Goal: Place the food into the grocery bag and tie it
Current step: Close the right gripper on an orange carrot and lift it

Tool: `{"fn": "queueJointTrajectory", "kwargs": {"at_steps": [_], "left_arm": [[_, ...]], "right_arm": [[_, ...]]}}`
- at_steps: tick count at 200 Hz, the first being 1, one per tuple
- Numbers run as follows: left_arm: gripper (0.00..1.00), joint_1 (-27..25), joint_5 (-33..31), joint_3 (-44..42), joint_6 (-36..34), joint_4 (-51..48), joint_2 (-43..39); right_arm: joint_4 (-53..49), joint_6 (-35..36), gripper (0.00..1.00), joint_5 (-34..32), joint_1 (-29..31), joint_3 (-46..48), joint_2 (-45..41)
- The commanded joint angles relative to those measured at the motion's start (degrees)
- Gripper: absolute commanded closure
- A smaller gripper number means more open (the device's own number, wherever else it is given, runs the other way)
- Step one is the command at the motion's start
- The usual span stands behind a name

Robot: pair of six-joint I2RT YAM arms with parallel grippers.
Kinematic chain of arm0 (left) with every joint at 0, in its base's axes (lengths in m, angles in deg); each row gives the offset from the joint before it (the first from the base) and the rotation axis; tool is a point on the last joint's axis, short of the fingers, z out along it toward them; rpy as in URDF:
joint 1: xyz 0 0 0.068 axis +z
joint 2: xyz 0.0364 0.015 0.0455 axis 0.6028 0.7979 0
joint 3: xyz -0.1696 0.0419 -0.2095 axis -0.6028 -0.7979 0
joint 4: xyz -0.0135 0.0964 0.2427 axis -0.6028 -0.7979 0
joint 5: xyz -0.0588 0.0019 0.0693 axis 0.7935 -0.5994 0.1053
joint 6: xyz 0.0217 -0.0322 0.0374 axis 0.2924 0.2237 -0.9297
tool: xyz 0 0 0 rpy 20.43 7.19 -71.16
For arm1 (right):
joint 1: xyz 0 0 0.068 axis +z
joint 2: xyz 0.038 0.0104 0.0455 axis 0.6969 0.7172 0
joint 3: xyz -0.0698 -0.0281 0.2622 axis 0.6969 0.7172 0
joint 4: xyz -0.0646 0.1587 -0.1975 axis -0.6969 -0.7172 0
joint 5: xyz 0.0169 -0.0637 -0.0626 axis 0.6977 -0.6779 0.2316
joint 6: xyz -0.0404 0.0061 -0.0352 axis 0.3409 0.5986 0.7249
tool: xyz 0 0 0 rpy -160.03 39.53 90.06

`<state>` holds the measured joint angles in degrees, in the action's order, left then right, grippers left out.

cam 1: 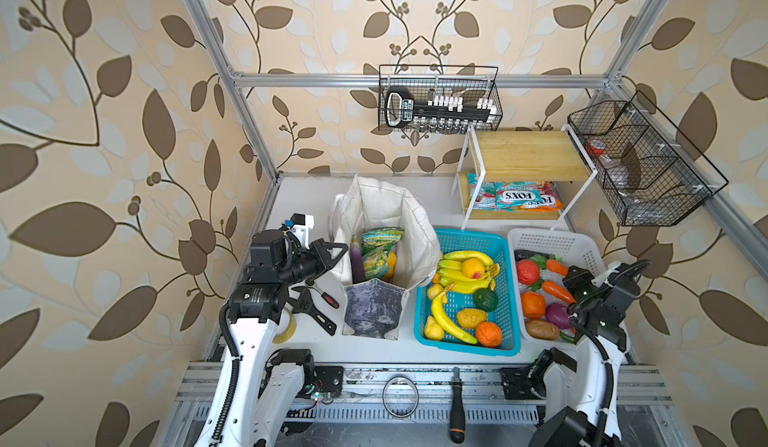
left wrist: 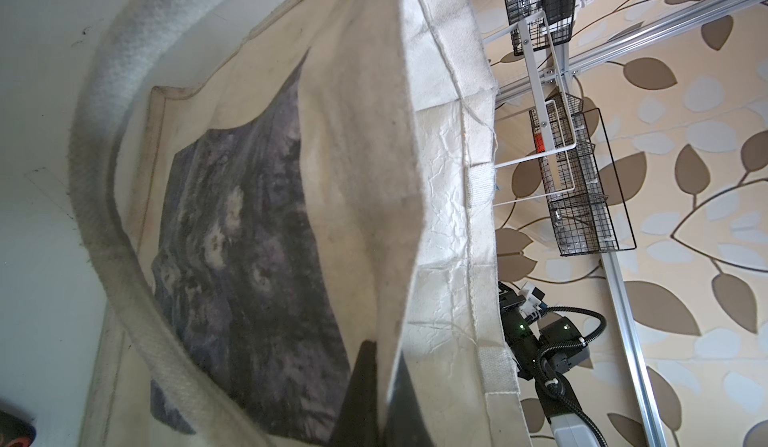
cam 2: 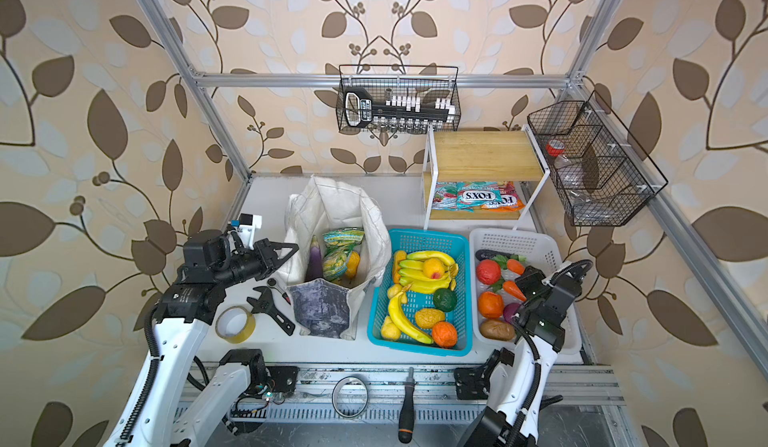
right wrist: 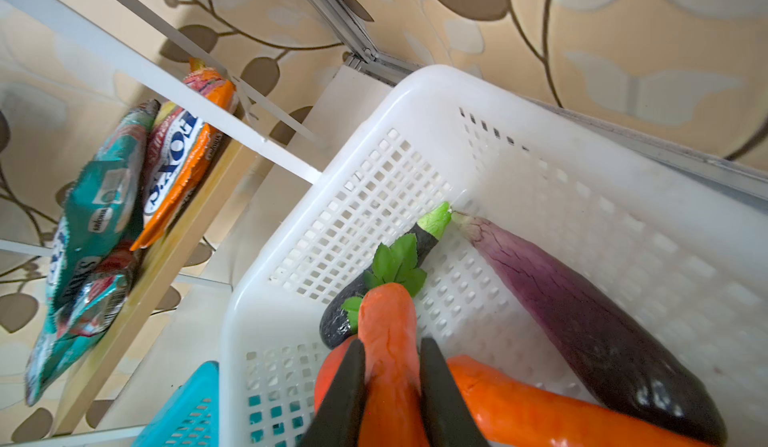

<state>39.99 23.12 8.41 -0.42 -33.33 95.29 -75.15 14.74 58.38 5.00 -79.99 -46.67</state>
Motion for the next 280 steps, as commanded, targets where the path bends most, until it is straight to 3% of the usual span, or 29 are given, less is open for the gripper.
{"fn": "queueJointTrajectory", "kwargs": {"at_steps": [1,142,237,280], "left_arm": [[1.0,-0.5,0.7,-0.3,-0.9,5.1,0.0],[1.0,-0.6,2.4,0.7,-1.2,6.3,2.6],[1.0,-0.6,1.1,0.2,0.8,6.9,2.2],[1.0,-0.5,0.1,0.4,1.6,7.6,2.1]], "right_arm": [[-6.6,2.4,0.79,2.1,-0.5,-3.5,-2.0],[-11.7,-5.5,0.79,3.0,0.0,-8.9,-12.6],[-11.1,-13.1,0.82,7.8,6.2,-13.9,-16.8],[-2.1,-26.1,0.85,12.4,8.0,-9.3,-20.3]]}}
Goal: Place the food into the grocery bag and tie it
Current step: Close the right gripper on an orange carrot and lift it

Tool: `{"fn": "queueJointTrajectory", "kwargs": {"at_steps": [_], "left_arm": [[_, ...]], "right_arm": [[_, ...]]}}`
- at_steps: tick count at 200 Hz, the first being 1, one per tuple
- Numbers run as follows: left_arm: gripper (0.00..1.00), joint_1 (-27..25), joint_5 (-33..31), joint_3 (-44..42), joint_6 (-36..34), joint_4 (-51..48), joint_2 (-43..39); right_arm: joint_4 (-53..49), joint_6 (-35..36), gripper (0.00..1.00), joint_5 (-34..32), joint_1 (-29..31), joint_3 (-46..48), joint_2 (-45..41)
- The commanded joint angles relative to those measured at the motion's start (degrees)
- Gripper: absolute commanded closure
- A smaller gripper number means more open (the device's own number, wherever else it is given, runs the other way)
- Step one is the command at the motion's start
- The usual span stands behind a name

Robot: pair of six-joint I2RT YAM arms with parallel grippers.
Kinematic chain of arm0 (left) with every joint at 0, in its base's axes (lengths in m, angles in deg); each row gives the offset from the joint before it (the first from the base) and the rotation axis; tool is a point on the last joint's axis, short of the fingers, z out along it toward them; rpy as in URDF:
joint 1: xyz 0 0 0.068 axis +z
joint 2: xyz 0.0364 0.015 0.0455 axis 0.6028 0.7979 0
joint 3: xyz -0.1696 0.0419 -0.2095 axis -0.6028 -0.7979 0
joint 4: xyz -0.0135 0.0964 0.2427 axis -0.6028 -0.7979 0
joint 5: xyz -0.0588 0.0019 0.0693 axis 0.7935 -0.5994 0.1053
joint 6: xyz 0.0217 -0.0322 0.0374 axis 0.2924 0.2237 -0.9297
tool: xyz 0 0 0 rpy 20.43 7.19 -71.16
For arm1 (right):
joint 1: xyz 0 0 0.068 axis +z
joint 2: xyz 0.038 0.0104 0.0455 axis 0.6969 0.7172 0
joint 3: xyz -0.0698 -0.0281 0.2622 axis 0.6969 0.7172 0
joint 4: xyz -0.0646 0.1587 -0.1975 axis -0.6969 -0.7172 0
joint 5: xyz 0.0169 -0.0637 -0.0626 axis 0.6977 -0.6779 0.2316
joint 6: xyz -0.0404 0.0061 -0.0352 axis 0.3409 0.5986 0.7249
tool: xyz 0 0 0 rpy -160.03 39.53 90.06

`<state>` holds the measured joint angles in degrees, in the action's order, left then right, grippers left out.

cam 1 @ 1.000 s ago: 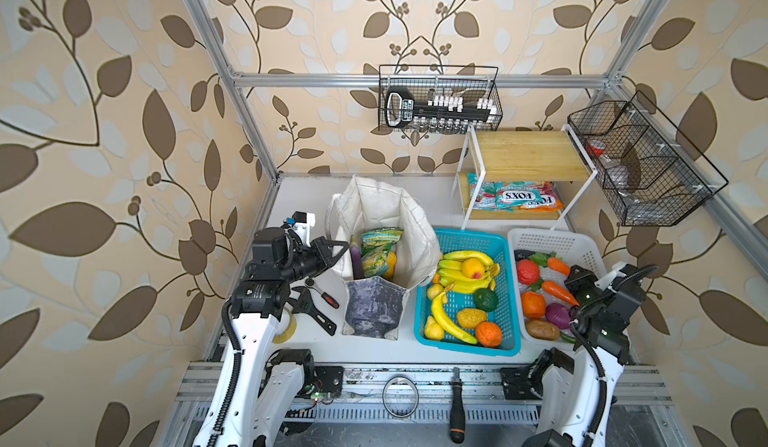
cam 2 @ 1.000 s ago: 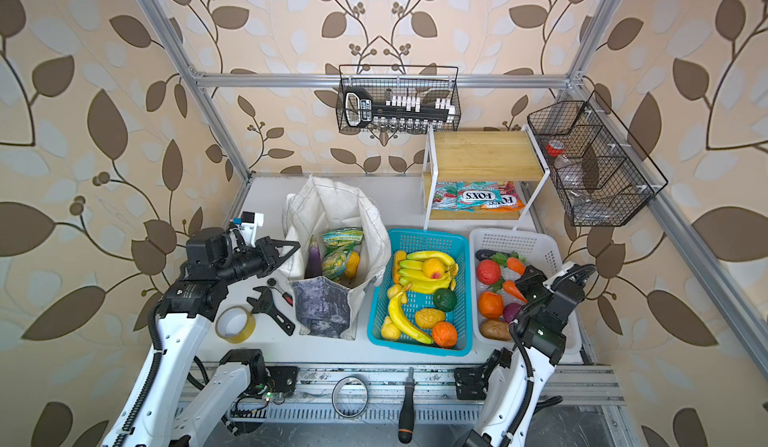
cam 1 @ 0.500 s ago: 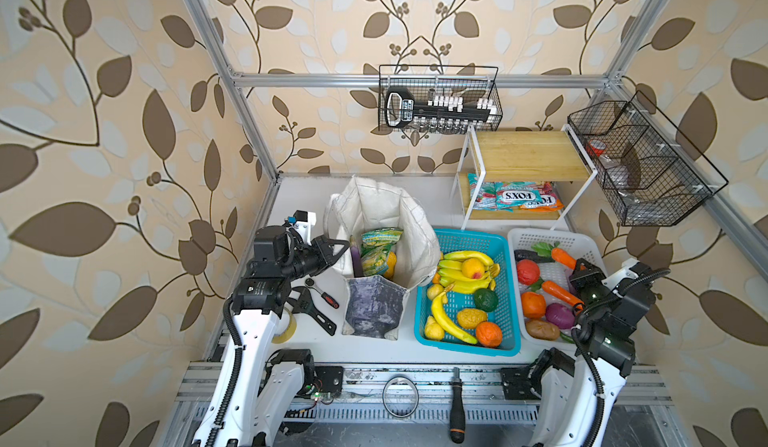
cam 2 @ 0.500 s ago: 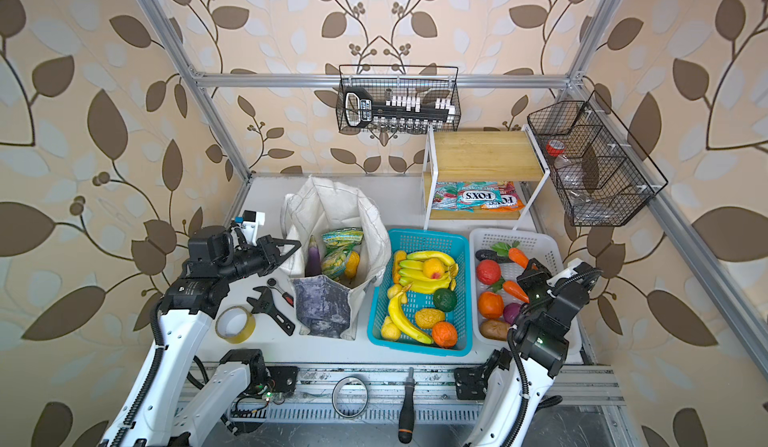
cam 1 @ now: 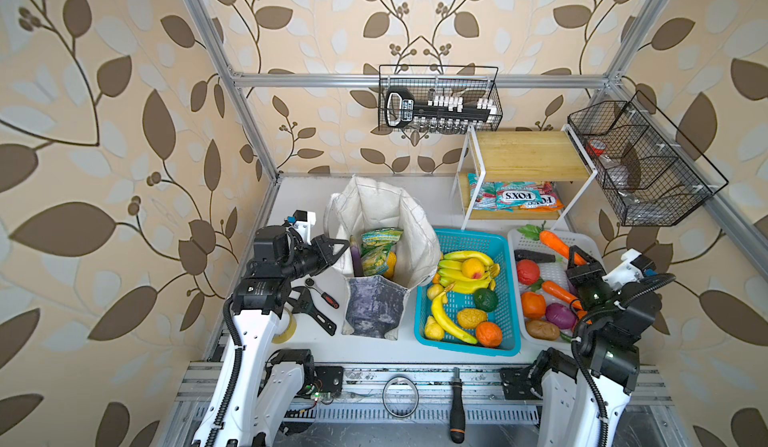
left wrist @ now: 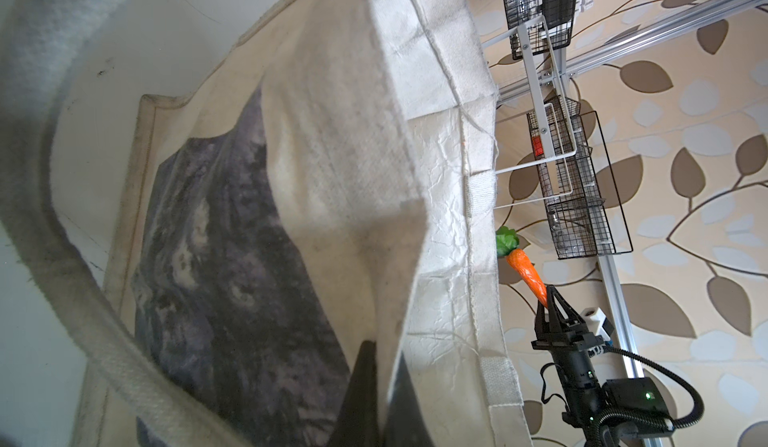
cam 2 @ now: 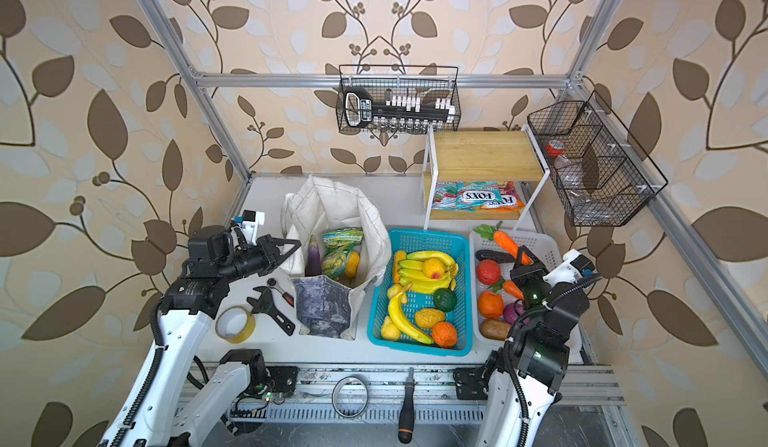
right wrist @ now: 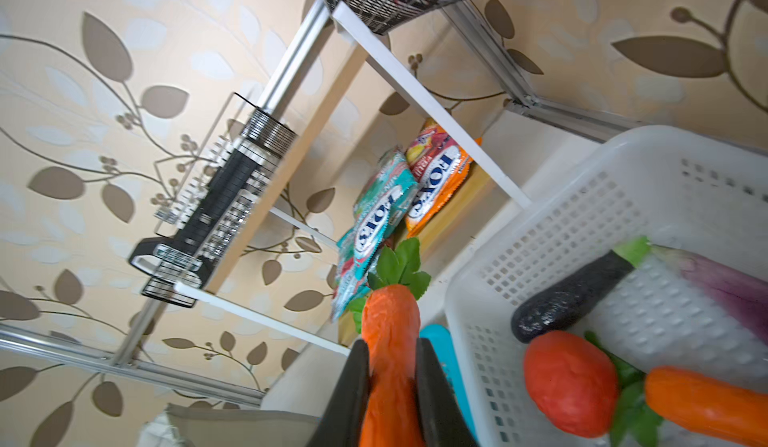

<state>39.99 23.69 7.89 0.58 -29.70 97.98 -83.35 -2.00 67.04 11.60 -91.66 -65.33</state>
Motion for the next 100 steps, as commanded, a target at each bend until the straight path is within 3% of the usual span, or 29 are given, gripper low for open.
{"fn": "queueJointTrajectory", "kwargs": {"at_steps": [1,37,76,100], "left_arm": [[1.0,-0.5,-0.4,0.9,0.7,4.0,-0.6],[1.0,-0.6,0.3,1.7,0.6,4.0,0.6],[1.0,-0.6,0.5,1.7,0.5,3.8,-0.4],[1.0,-0.6,0.6,2.2,0.0,2.7,-1.1]], "right_arm": [[6.2,-9.5,0.85,3.6,1.6,2.4,-1.7],[6.1,-11.9,0.87,1.5,5.9,0.9,-2.4],[6.2,-13.2,0.87,3.4,12.0,-2.3,-0.2],[5.0,-11.5,0.96,1.6,18.9,-5.0,1.6]]}}
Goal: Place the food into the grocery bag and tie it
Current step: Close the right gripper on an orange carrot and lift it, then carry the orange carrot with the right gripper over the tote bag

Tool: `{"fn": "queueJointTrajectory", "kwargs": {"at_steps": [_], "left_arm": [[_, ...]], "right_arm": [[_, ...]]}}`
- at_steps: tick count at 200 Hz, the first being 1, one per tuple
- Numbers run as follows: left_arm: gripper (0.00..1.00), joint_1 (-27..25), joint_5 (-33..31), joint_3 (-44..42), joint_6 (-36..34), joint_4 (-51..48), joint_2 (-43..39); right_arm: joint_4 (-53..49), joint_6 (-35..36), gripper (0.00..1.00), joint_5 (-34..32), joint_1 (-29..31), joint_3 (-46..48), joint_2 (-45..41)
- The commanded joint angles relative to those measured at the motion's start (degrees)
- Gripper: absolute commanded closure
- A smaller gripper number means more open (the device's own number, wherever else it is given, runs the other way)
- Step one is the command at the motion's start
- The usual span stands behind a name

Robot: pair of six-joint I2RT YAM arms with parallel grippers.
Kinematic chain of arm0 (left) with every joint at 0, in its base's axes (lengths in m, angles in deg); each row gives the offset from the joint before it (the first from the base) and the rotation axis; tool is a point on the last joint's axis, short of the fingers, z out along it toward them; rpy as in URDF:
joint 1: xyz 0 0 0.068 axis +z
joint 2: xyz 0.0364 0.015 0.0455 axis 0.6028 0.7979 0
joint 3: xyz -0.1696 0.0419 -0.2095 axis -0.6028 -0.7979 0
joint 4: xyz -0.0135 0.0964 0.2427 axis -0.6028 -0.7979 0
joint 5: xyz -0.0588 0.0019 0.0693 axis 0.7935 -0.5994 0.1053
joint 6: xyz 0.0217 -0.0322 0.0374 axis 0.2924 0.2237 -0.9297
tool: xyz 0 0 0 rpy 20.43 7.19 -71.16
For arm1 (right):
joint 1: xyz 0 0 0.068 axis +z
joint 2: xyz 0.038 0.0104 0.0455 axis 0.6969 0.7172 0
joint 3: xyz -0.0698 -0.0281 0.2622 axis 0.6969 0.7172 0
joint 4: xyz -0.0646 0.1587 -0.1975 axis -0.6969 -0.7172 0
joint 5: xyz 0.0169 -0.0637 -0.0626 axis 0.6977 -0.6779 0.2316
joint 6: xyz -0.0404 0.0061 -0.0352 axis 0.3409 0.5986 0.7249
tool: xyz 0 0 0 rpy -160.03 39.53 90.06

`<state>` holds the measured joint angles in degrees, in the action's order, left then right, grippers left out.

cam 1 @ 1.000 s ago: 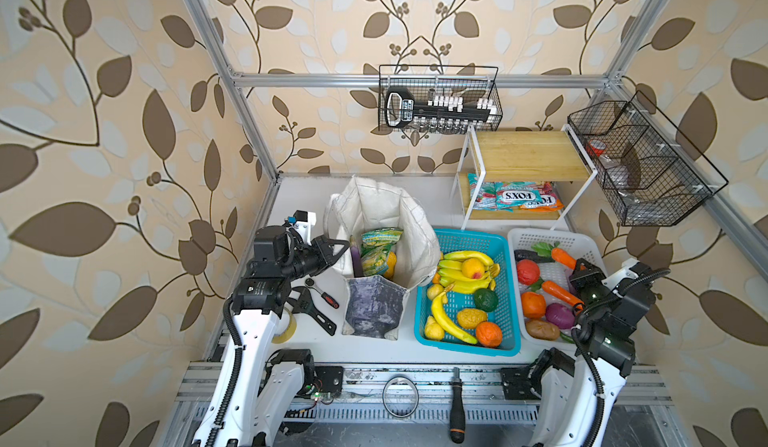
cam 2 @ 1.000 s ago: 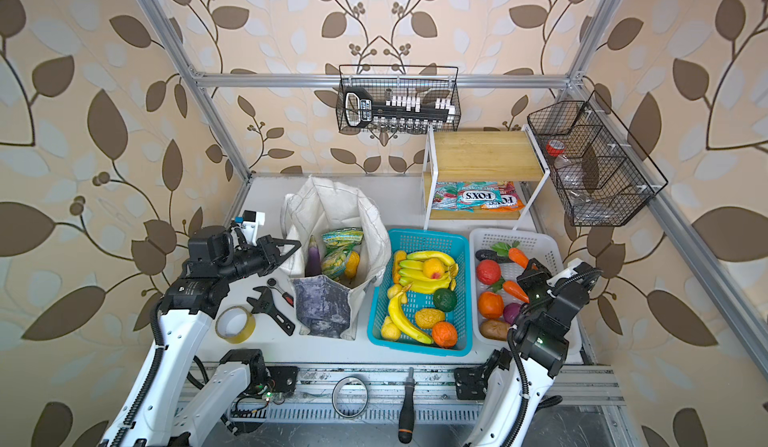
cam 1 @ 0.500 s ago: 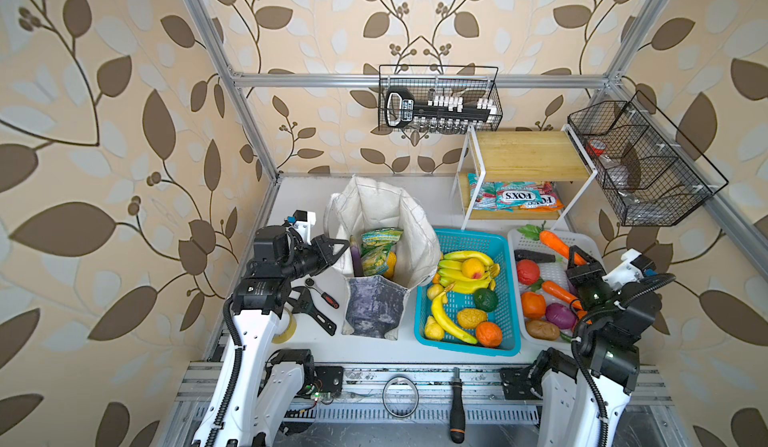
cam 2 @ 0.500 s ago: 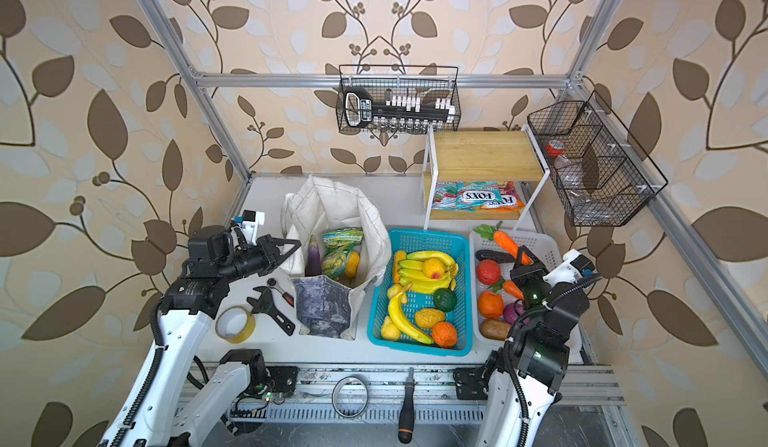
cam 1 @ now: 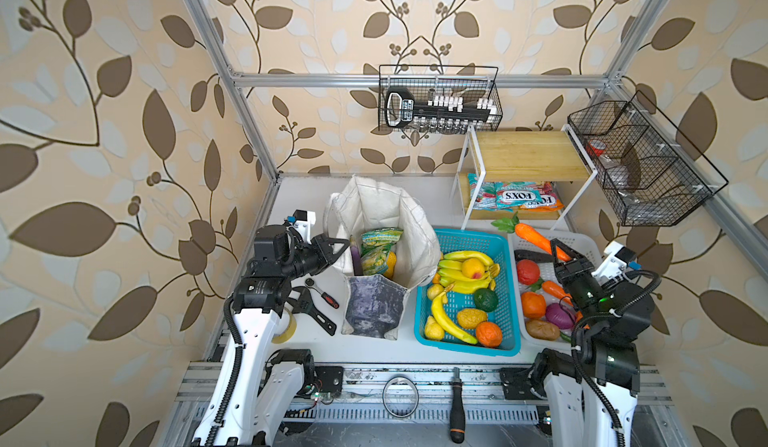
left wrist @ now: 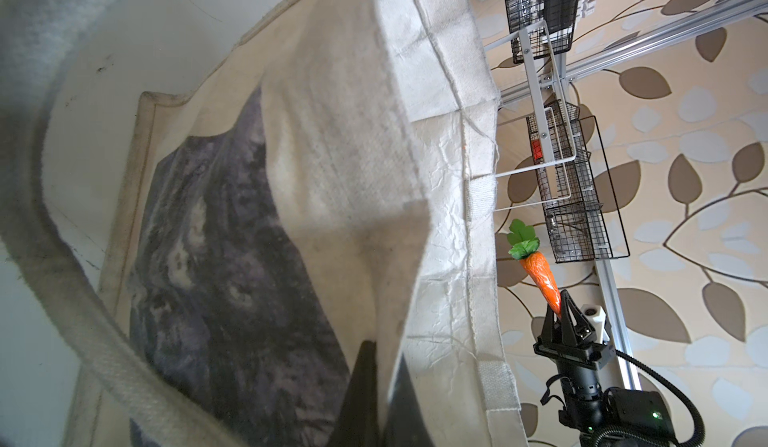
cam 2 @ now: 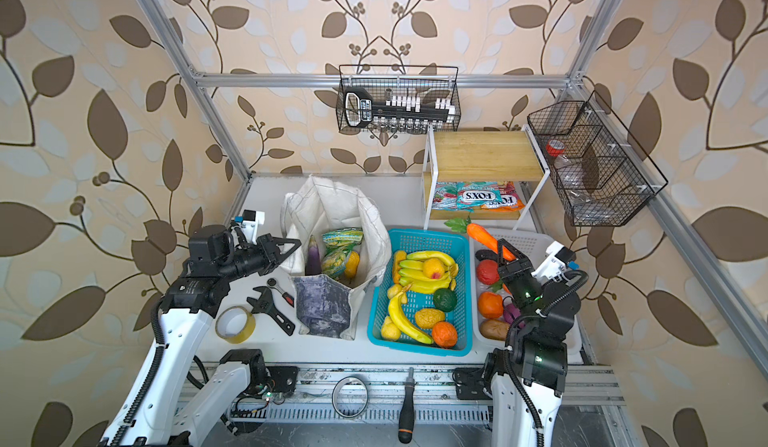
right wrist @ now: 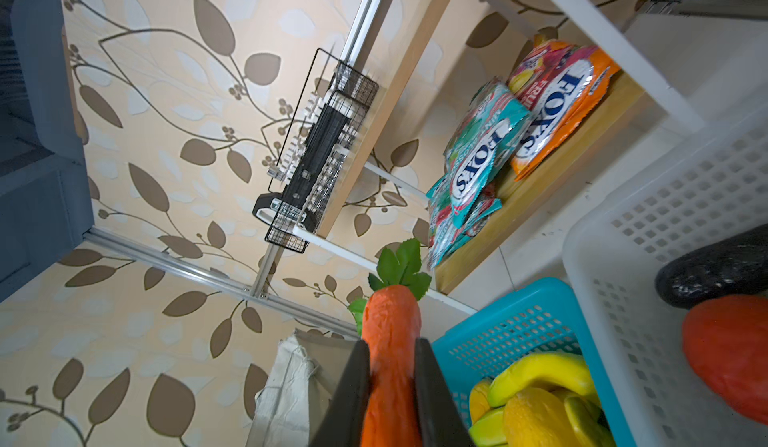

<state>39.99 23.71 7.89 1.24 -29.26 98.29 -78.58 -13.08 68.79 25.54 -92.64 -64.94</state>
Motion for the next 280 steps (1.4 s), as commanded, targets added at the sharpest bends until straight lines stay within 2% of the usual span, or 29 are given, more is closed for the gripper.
{"fn": "queueJointTrajectory", "kwargs": {"at_steps": [1,14,32,52,78,100,113,143,175,220,245,280], "left_arm": [[1.0,-0.6,0.5,2.2,-0.8,2.2,-1.4],[1.0,-0.5,0.2,2.4,-1.1,1.8,-1.8],[1.0,-0.5,-0.1,2.3,-1.0,2.0,-1.9],[1.0,-0.6,0.7,2.8,-1.4,2.0,-0.9],[1.0,-0.6,0.8,3.1,-1.8,2.1,0.2],[1.0,-0.5,1.0,2.5,-1.8,2.5,0.6],[1.0,-0.6,1.4,1.9,-1.9,3.0,0.6],[1.0,-0.6,0.2,3.5,-4.2,0.4,1.2],[1.0,-0.5,-6.6,8.9,-9.8,-4.9,2.0],[1.0,-0.6,-1.5,12.6,-8.9,-4.6,5.4],[1.0,-0.6,1.6,9.1,-6.2,-1.4,4.7],[1.0,-0.5,1.2,4.6,-3.7,1.2,3.7]], "right_arm": [[0.0,-0.2,0.96,-0.4,5.2,-4.2,1.3],[-1.1,0.7,0.94,-3.4,9.7,-5.9,2.3],[0.8,0.5,0.84,-6.8,16.8,-6.6,3.9],[1.7,2.8,0.86,-9.9,25.5,-8.2,8.1],[5.2,5.7,0.88,-18.6,39.9,-10.4,14.8],[4.4,11.7,0.87,-26.0,51.0,-18.2,23.0],[2.4,15.1,0.88,-25.1,55.0,-24.7,30.5],[-3.6,21.1,0.88,-21.2,59.4,-36.9,44.7],[-15.1,27.2,0.89,-21.3,60.7,-48.7,55.2],[-26.4,34.0,0.89,-21.4,63.5,-61.4,68.2],[-28.5,35.3,0.89,-19.4,64.9,-66.1,74.8],[-31.4,37.1,0.89,-13.8,65.2,-72.1,84.3]]}}
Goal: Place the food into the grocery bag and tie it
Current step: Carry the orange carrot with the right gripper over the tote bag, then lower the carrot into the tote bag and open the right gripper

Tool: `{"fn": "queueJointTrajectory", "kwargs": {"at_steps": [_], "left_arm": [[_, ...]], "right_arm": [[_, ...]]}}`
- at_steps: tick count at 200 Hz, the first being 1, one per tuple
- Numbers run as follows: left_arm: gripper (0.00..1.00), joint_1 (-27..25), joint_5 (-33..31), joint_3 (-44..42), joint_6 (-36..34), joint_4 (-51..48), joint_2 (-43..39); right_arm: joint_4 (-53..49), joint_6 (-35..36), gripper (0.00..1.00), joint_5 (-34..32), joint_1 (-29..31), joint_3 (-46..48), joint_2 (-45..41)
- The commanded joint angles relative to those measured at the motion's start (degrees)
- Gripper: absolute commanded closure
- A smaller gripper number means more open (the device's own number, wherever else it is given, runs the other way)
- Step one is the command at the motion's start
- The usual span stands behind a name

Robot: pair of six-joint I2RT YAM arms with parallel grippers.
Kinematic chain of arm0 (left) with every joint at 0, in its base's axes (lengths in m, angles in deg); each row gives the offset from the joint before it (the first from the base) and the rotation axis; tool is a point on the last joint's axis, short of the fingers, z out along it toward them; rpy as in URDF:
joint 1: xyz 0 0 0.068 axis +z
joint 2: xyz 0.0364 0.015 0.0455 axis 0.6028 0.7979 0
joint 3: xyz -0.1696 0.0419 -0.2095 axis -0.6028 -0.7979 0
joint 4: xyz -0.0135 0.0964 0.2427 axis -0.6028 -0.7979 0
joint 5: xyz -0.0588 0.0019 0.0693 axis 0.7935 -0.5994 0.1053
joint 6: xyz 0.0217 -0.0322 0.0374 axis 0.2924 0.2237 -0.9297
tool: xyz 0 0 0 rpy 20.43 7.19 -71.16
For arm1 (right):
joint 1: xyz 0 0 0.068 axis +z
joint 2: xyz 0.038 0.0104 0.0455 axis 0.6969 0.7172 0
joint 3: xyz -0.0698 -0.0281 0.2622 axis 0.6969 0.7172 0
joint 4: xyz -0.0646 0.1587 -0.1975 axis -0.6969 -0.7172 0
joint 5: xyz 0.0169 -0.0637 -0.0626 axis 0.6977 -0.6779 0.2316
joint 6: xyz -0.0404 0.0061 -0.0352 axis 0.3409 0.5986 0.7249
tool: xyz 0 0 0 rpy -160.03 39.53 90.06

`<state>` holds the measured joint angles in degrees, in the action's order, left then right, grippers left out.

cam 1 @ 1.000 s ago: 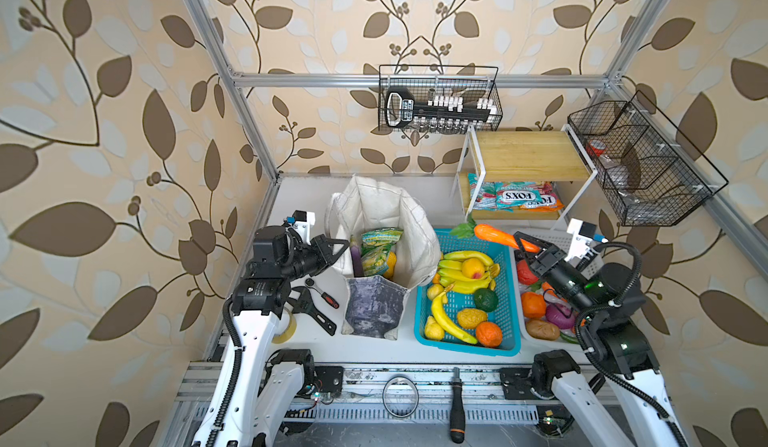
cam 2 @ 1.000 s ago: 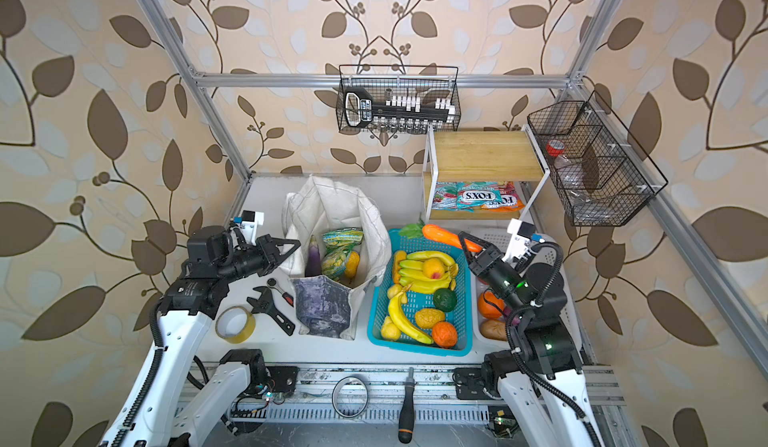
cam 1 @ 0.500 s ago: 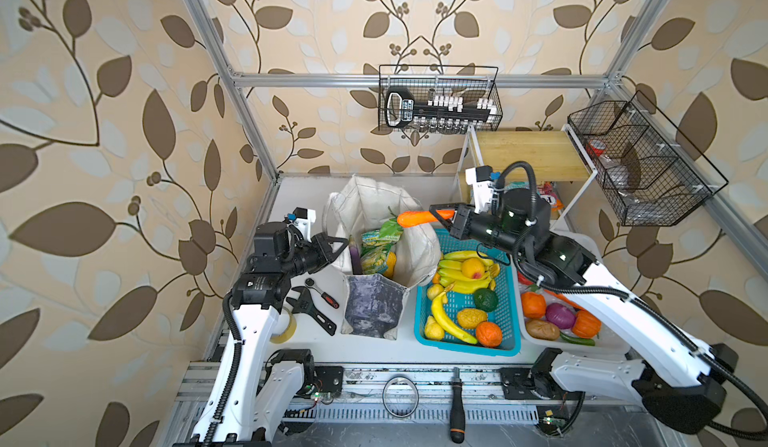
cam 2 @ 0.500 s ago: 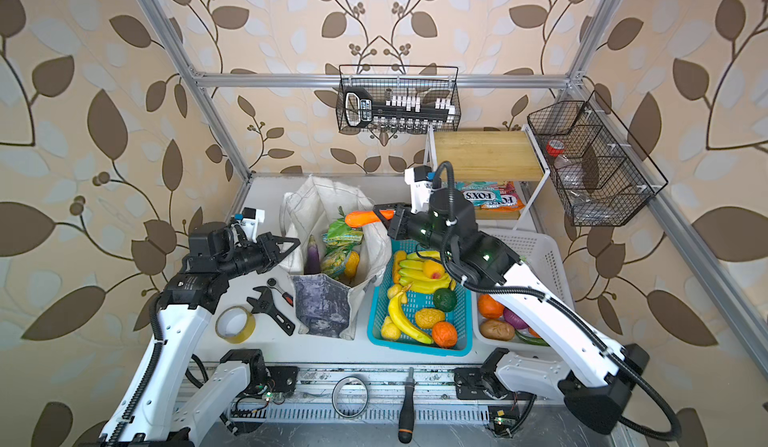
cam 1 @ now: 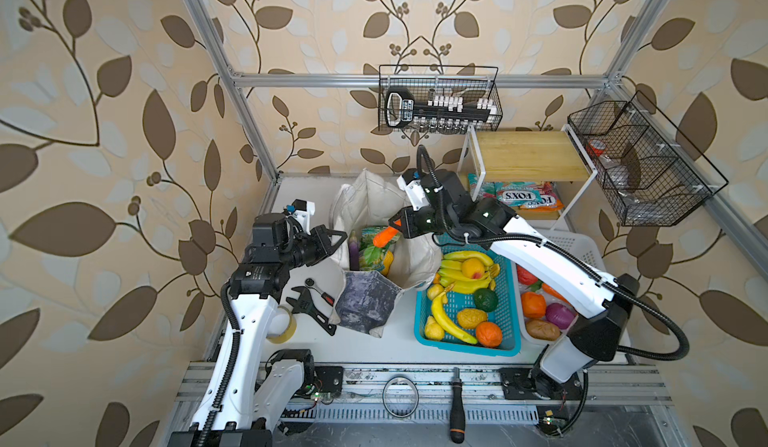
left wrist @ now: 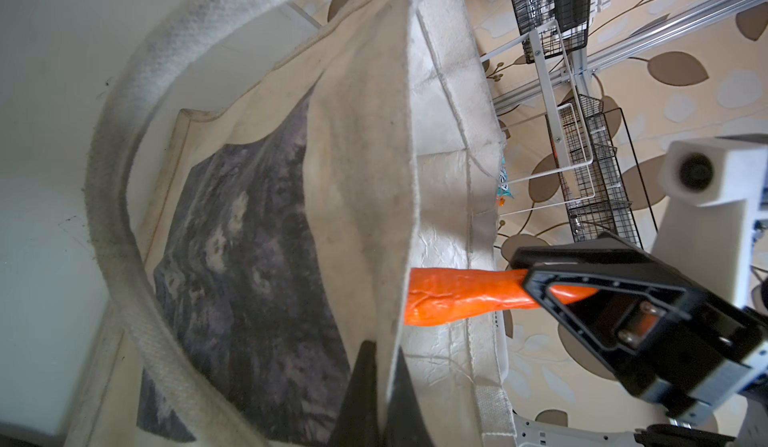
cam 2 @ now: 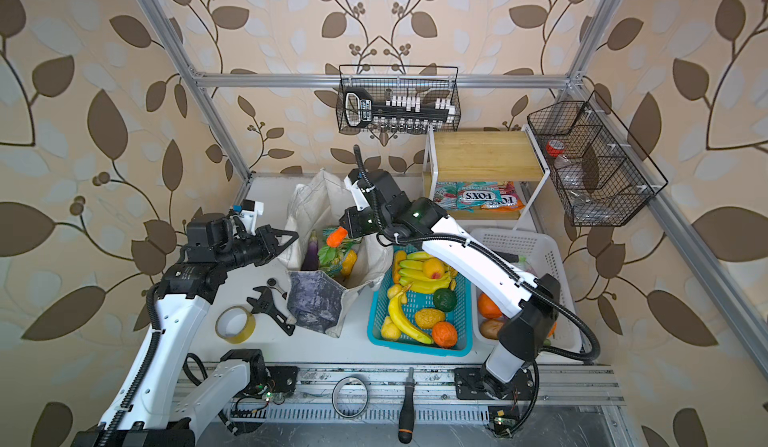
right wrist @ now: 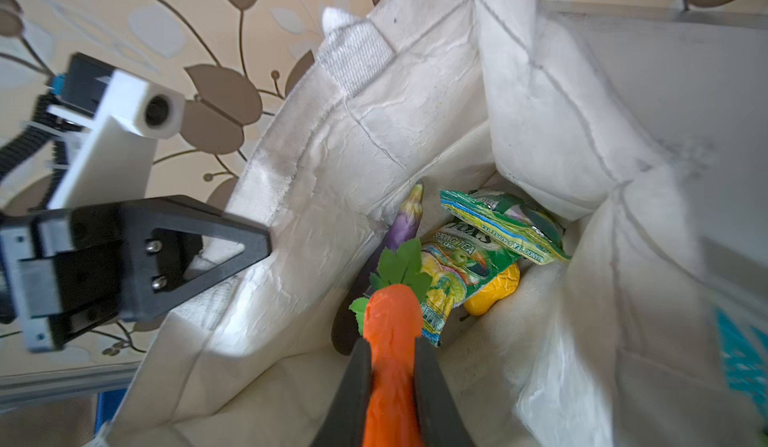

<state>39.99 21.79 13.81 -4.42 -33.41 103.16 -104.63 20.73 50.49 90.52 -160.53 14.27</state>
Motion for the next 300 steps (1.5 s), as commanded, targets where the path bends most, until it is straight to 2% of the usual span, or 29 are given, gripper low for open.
{"fn": "queueJointTrajectory", "kwargs": {"at_steps": [1,21,31,56,83,104,157,163,179,183,188,224,251,273,286,300], "left_arm": [[1.0,-0.5,3.1,-1.5,2.1,5.3,-1.2],[1.0,-0.5,4.4,-1.4,4.0,6.7,-1.1],[1.0,-0.5,4.5,-1.4,4.8,7.1,-1.3],[1.0,-0.5,4.9,-1.2,5.9,7.9,-1.5],[1.0,-0.6,5.4,-1.8,6.7,8.3,-1.6],[1.0,-0.5,5.0,-2.9,7.2,8.8,-2.1],[1.0,-0.5,4.0,-4.0,7.1,8.8,-2.3],[1.0,-0.5,3.8,-3.8,7.1,8.8,-2.2],[1.0,-0.6,3.1,-3.3,7.3,8.4,-2.1],[1.0,-0.5,2.9,-3.2,7.4,8.3,-2.1],[1.0,-0.5,2.7,-3.1,7.6,8.3,-2.2],[1.0,-0.6,0.5,-4.0,12.9,10.1,-3.1],[1.0,-0.6,-0.7,-6.1,19.8,14.0,-4.9],[1.0,-0.5,-3.5,-5.2,20.4,11.7,-5.9],[1.0,-0.5,-6.3,-4.3,20.2,9.6,-6.7],[1.0,-0.6,-8.5,-4.7,22.1,9.4,-7.4]], "right_arm": [[-5.4,3.4,0.89,4.6,0.3,-4.3,5.5],[-7.3,4.1,0.9,5.4,0.3,-7.2,10.8],[-7.3,3.9,0.85,3.0,0.4,-8.0,12.7],[-8.4,3.8,0.83,-2.8,0.5,-11.6,17.0],[-7.2,2.4,0.74,-7.8,0.6,-13.4,19.6],[-5.1,1.4,0.59,-11.8,1.2,-13.0,20.4],[0.2,0.1,0.33,-11.5,1.3,-11.9,17.6],[0.5,-0.1,0.24,-11.4,1.3,-12.0,17.1],[1.0,-0.2,0.14,-10.4,1.3,-12.4,15.7],[0.9,-0.4,0.04,-10.5,1.3,-12.3,15.4],[0.8,-0.6,0.01,-10.4,1.3,-12.5,15.1],[1.0,-0.6,0.0,-9.7,1.6,-12.0,11.3],[6.6,-2.9,0.0,-9.1,1.4,-6.2,4.5],[6.8,-4.0,0.0,-9.1,1.0,-3.6,-0.3],[9.0,-4.3,0.0,-9.9,0.9,1.5,-5.3],[14.2,-5.6,0.0,-10.9,0.4,11.0,-13.0]]}}
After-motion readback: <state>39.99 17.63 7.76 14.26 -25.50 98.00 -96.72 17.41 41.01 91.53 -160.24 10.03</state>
